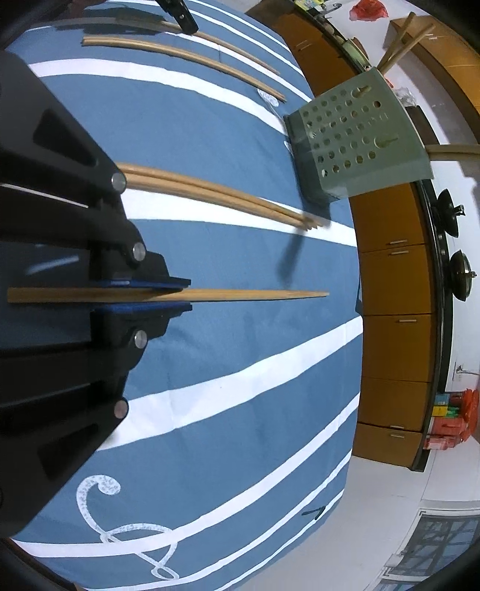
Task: Organize utensils
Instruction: 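Grasp a chopstick with the right tool while the left tool grasps another, then hold the grasped chopsticks above the table with both tools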
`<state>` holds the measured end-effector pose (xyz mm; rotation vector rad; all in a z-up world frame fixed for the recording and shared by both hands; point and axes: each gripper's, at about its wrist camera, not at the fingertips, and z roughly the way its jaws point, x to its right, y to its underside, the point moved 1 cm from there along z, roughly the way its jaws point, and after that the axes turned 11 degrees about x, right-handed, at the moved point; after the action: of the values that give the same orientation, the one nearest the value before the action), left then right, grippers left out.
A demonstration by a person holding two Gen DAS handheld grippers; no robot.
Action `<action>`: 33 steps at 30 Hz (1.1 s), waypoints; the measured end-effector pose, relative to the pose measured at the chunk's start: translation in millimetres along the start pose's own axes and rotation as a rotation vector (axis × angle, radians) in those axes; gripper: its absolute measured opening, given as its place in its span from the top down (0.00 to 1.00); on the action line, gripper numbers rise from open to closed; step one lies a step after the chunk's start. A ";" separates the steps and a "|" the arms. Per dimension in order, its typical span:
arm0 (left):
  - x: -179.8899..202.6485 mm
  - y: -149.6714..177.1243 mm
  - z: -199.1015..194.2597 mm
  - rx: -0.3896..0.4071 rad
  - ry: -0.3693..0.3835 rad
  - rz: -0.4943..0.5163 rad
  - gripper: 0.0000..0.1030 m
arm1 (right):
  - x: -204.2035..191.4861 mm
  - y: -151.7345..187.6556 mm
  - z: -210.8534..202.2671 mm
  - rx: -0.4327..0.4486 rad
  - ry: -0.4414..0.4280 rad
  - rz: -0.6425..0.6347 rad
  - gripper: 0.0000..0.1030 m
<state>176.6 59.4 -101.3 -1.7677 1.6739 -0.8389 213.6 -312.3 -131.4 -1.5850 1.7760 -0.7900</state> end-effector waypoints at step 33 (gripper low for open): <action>-7.0 1.4 -0.8 0.018 0.052 -0.059 0.90 | -2.1 1.9 0.5 0.005 0.005 -0.012 0.90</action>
<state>174.9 66.3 -102.3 -1.8047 1.6492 -0.9310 213.0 -310.0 -133.1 -1.5935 1.7683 -0.8047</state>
